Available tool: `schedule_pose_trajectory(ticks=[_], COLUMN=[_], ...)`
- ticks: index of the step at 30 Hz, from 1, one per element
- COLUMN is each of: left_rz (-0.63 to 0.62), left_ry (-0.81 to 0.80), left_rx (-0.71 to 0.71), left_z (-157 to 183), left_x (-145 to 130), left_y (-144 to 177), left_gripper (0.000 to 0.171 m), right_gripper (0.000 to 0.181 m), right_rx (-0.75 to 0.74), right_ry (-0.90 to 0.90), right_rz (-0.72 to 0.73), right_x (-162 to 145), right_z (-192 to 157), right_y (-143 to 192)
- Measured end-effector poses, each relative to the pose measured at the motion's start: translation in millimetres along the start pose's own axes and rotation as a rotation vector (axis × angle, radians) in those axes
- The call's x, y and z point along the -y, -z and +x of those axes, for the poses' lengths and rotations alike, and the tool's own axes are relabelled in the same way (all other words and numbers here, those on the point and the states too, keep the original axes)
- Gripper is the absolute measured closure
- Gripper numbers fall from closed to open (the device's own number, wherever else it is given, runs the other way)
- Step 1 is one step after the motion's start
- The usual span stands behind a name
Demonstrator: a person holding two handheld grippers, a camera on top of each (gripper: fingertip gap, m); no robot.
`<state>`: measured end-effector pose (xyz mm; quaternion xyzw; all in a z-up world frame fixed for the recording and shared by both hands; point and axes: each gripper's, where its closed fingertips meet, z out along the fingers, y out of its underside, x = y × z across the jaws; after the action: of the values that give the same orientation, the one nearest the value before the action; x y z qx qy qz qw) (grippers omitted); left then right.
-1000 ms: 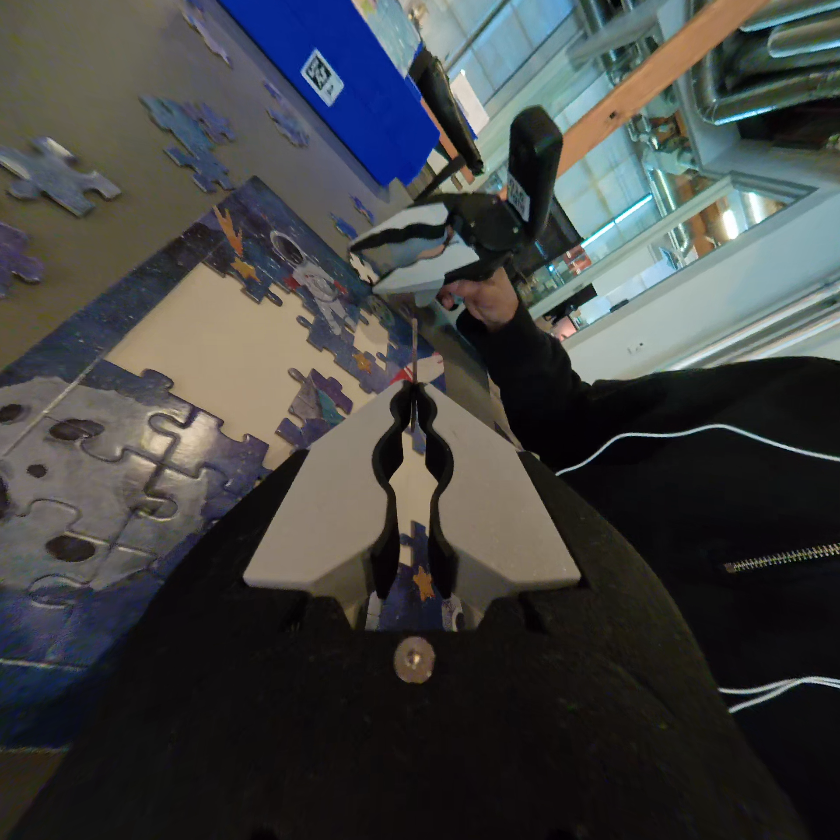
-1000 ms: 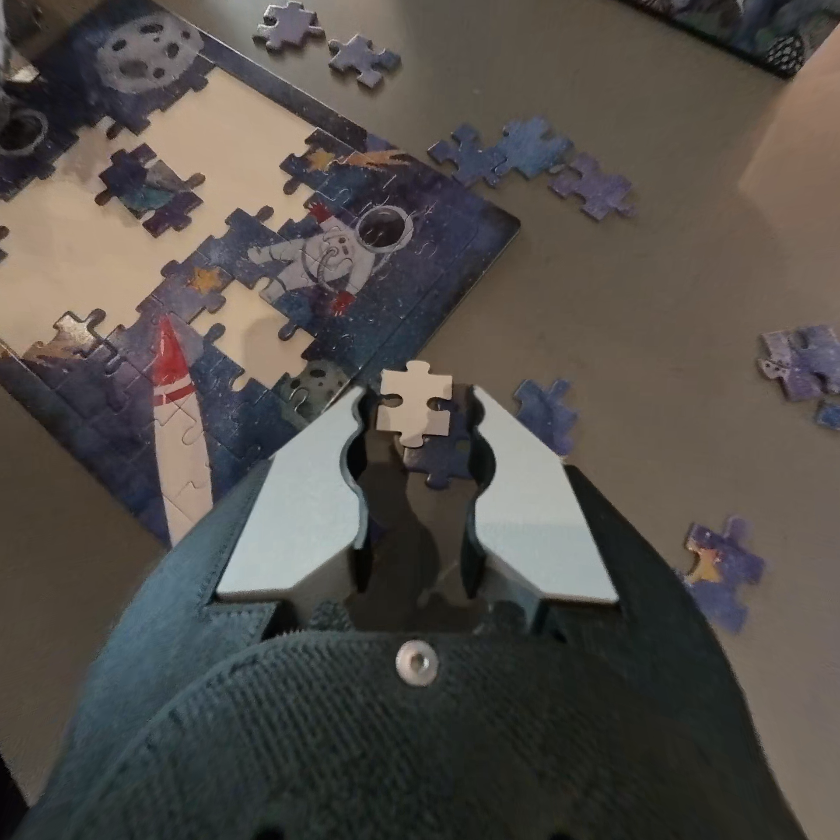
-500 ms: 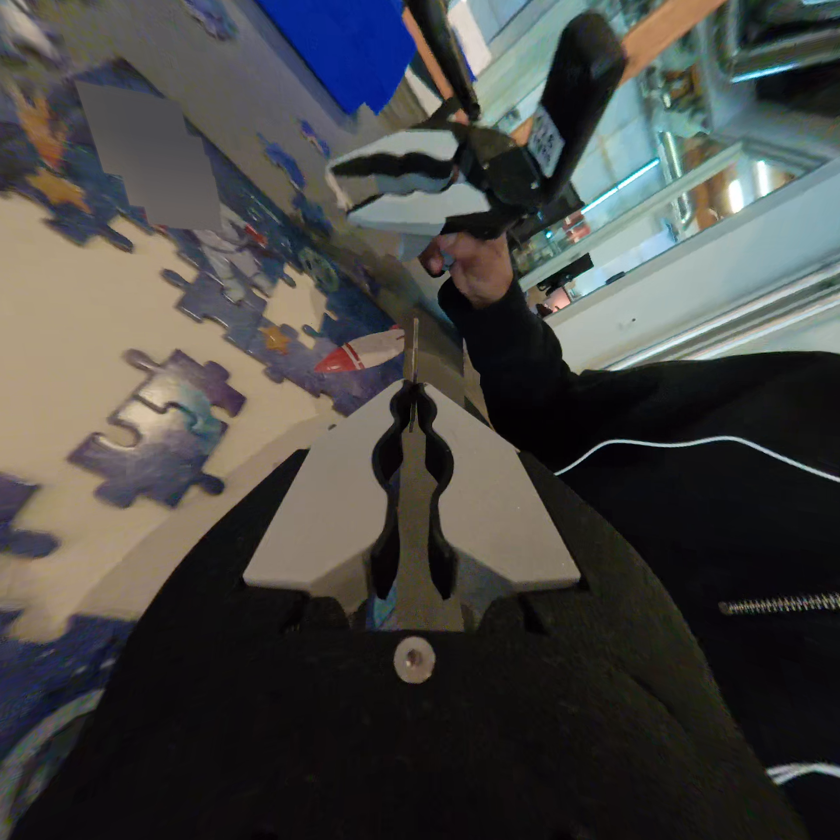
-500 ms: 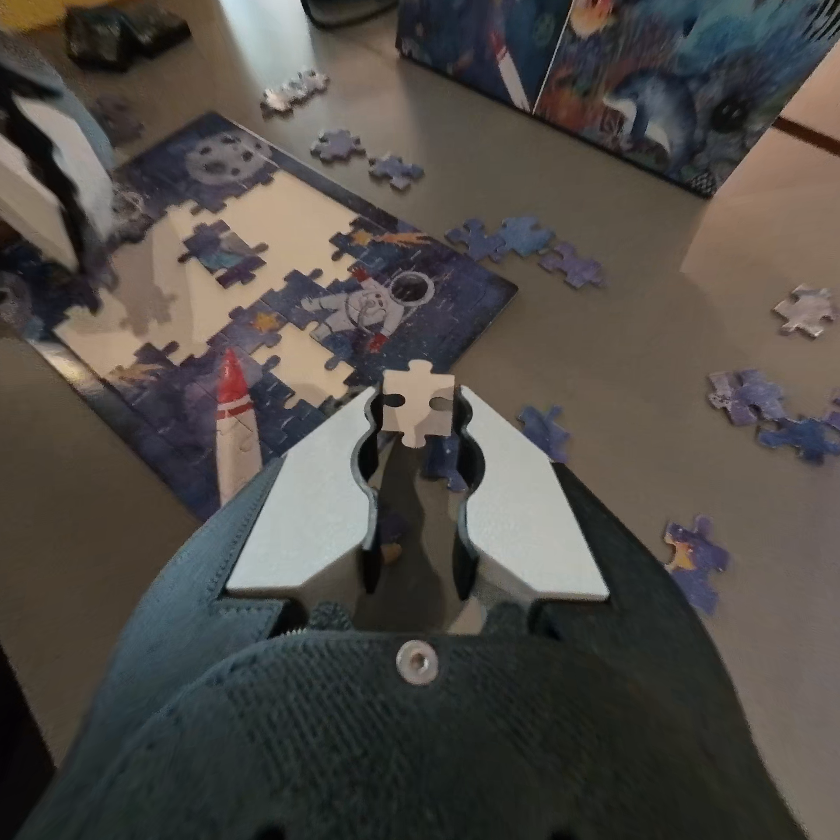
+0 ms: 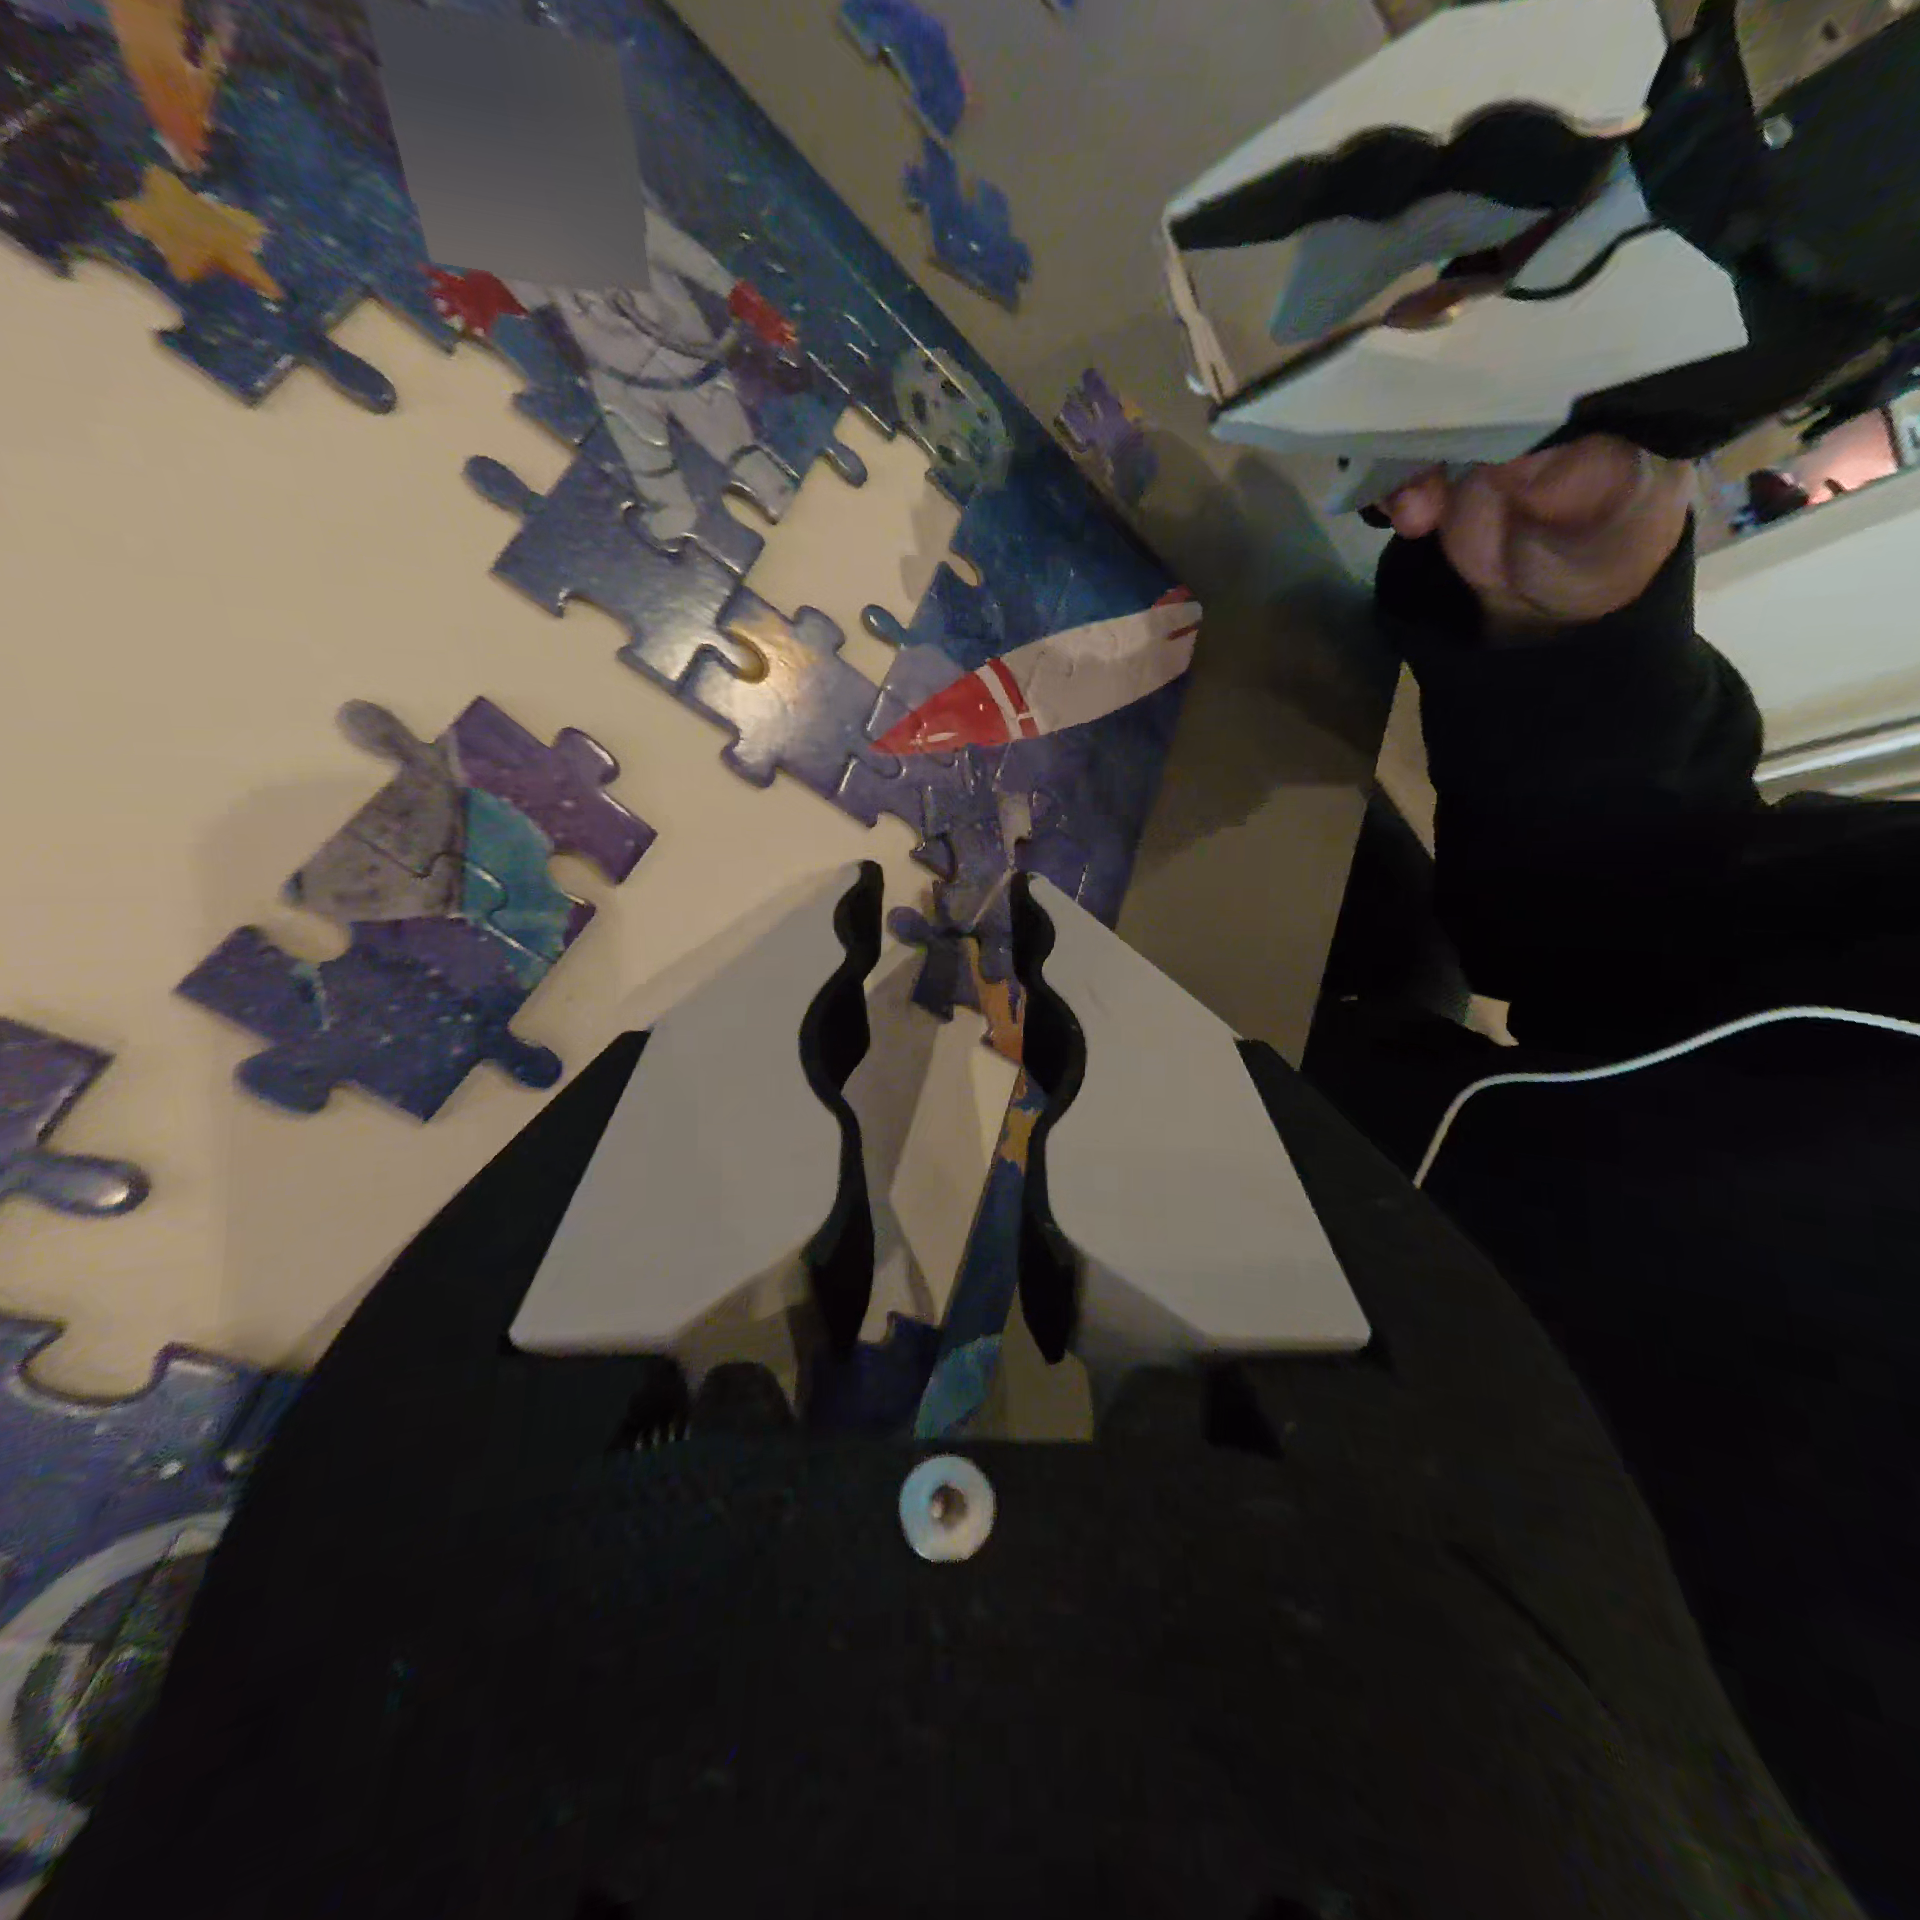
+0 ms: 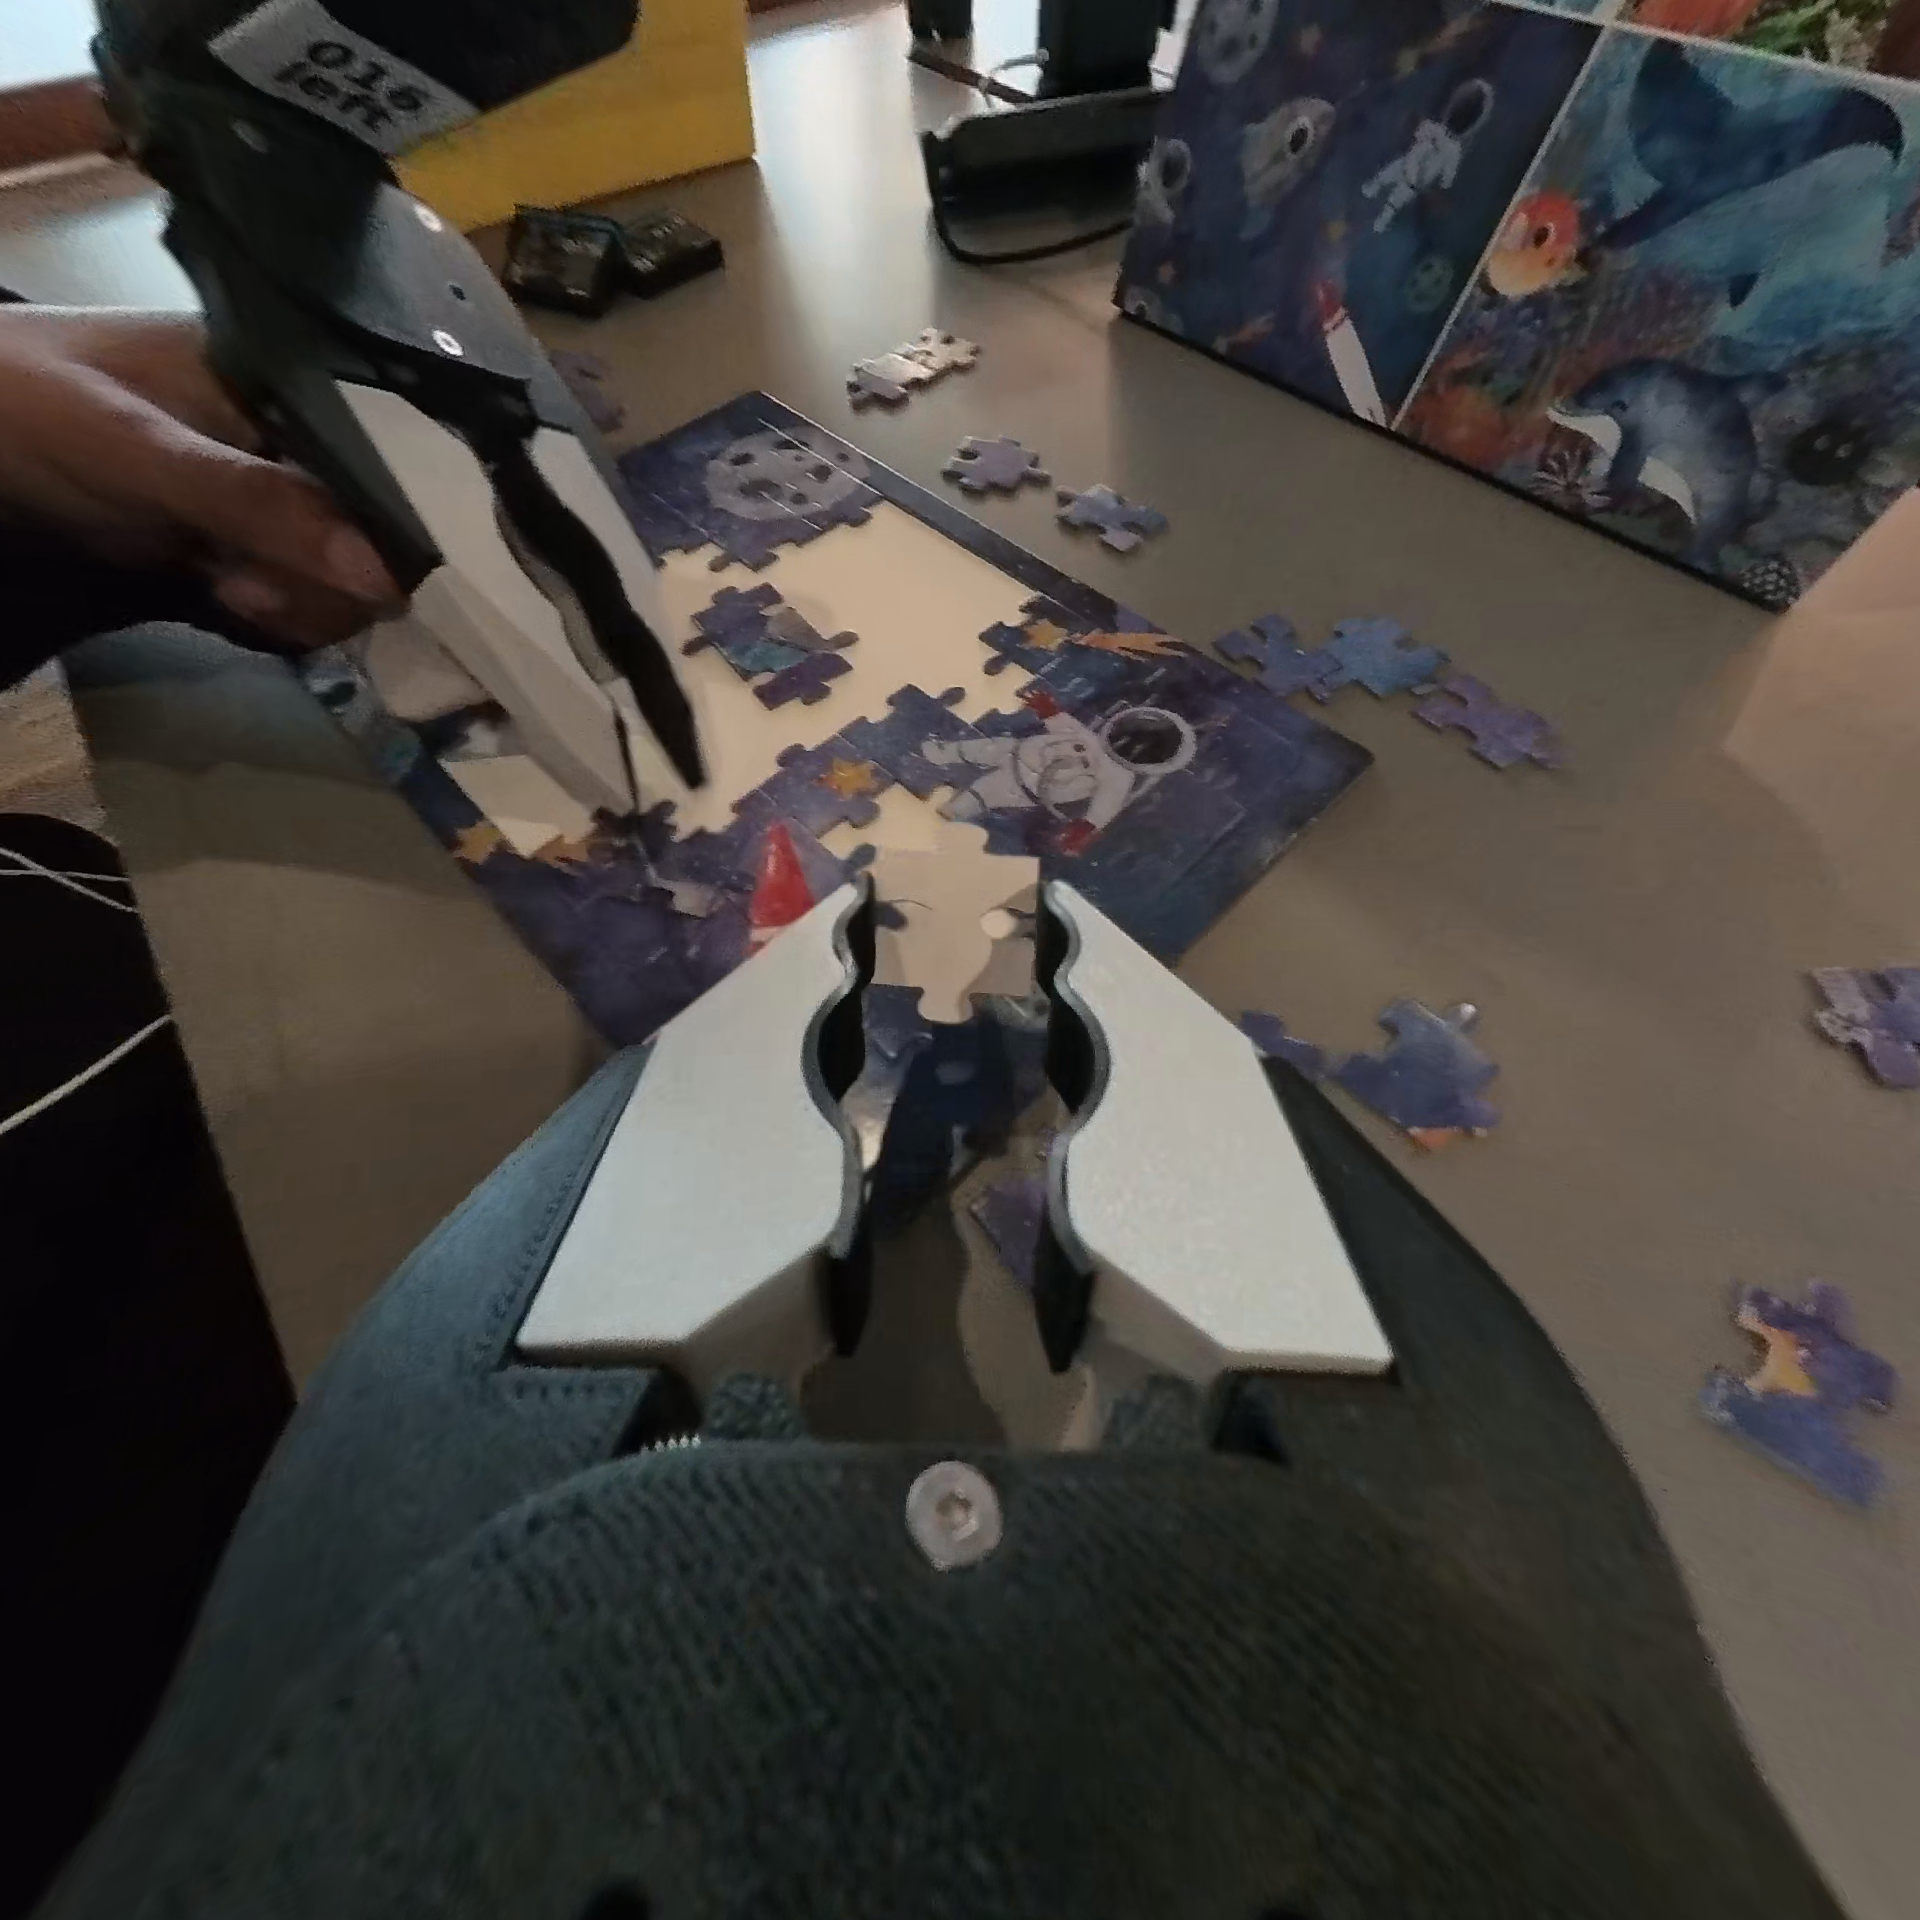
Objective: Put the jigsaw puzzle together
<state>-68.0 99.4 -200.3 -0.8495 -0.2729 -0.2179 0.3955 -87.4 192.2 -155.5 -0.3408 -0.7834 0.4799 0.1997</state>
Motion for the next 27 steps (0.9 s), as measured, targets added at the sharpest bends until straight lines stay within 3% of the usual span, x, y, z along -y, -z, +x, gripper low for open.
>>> schedule_pose_trajectory(ticks=[4,8,11,15,21,24,27], left_rz=[0.145,0.243,0.328,0.435,0.466,0.452,0.452], left_ry=[-0.107,-0.336,-0.417,-0.431,-0.465,-0.453,-0.451], left_rx=[-0.053,-0.183,-0.286,-0.356,-0.310,-0.309,-0.358], left_z=[17,60,90,110,113,111,115], left_x=[20,28,36,49,53,50,46], left_y=[17,30,37,47,47,43,46], left_gripper=[0.148,0.159,0.156,0.143,0.144,0.149,0.166], right_gripper=[0.152,0.152,0.152,0.152,0.152,0.152,0.154], right_rx=[0.140,0.648,0.954,1.045,1.224,1.248,1.237], right_ry=[-0.065,-0.433,-0.662,-0.783,-1.020,-1.032,-1.040], right_rz=[0.086,0.379,0.532,0.464,0.425,0.398,0.377], right_x=[14,67,91,83,80,78,77], right_z=[-28,-77,-83,-91,-97,-104,-105], right_y=[3,32,56,44,37,33,29])
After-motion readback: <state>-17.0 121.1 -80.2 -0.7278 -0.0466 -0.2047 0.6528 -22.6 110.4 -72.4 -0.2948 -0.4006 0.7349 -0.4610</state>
